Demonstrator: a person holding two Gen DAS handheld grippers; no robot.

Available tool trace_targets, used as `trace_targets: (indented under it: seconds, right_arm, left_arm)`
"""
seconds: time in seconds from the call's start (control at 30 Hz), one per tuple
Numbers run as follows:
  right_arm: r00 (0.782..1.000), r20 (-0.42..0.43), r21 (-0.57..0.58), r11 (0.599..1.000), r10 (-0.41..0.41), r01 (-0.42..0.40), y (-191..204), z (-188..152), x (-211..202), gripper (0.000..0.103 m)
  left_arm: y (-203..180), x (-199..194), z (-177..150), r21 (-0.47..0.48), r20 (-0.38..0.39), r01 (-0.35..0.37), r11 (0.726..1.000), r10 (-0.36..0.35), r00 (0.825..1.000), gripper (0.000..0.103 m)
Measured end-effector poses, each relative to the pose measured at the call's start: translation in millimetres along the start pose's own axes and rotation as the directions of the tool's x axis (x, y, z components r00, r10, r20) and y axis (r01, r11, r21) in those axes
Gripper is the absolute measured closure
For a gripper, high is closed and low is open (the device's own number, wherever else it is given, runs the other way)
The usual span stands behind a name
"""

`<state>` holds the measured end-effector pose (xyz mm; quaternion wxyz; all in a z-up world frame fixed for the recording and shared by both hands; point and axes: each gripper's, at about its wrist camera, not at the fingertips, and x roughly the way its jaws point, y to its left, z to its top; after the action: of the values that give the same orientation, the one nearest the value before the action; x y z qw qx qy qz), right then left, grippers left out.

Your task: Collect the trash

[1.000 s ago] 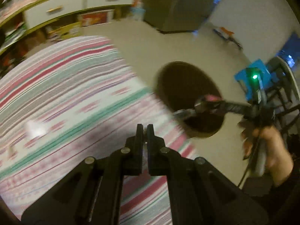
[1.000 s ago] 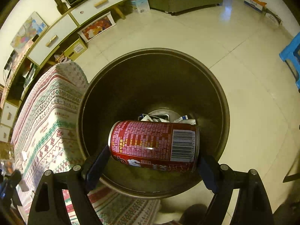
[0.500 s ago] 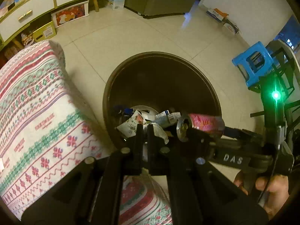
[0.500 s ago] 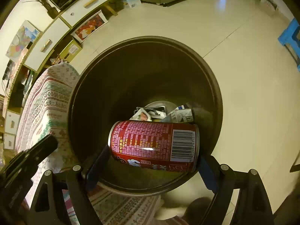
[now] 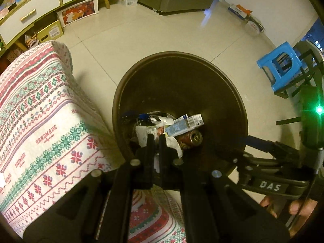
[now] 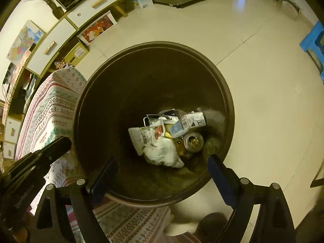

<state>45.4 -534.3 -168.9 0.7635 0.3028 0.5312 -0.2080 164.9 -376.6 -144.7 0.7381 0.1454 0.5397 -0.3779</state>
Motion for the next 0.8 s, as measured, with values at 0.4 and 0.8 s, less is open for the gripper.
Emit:
trace_targets:
  seconds: [0.4, 0.8]
  right_arm:
    - [1.000, 0.012, 0.011, 1.000, 0.005, -0.005, 0, 1, -3, 0.011]
    - [0.996, 0.093, -0.105, 0.994, 0.000, 0.009, 33, -22, -50, 0.011]
  left_arm:
    - [5, -4, -11, -0.029, -0.010, -0.002, 1.000, 0.001, 1.000, 0.080]
    - [20, -71, -48, -0.025, 0.071, -0.062, 0.998, 0.064, 0.995, 0.039]
